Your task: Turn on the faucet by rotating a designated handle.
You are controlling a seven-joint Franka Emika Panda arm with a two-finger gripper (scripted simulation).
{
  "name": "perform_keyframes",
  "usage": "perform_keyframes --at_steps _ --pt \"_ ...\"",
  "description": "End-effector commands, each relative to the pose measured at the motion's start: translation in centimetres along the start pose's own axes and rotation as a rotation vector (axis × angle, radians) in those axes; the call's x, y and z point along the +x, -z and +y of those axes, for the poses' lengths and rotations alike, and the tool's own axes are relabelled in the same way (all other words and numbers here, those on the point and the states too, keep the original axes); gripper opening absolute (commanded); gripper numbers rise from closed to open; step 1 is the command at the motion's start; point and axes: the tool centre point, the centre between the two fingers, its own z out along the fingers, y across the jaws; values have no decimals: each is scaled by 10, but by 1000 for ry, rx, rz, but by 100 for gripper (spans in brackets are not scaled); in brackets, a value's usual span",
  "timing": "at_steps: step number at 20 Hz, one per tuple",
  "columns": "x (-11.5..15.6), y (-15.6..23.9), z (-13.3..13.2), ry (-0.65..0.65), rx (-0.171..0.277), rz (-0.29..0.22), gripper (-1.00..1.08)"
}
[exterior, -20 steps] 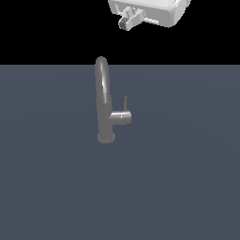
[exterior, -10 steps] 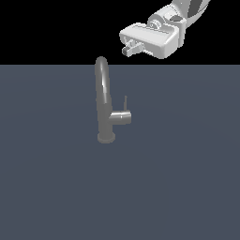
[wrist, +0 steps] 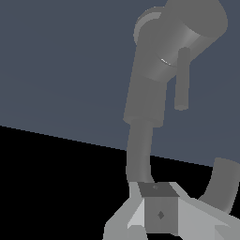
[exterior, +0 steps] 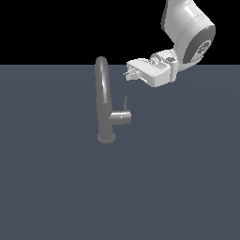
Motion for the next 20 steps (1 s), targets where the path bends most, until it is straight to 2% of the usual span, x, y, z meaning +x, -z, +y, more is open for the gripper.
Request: perform_keyframes --at_steps 1,6,11,15,20 --pt "20 -3 -3 -47 46 -56 -100" --pt "53 -12 -6 -125 122 -146 -100" --pt "76 -20 -6 -180 175 -208 -100" --pt "85 -25 -6 -203 197 -235 -100" --pt "87 -26 -6 -208 202 -240 -100"
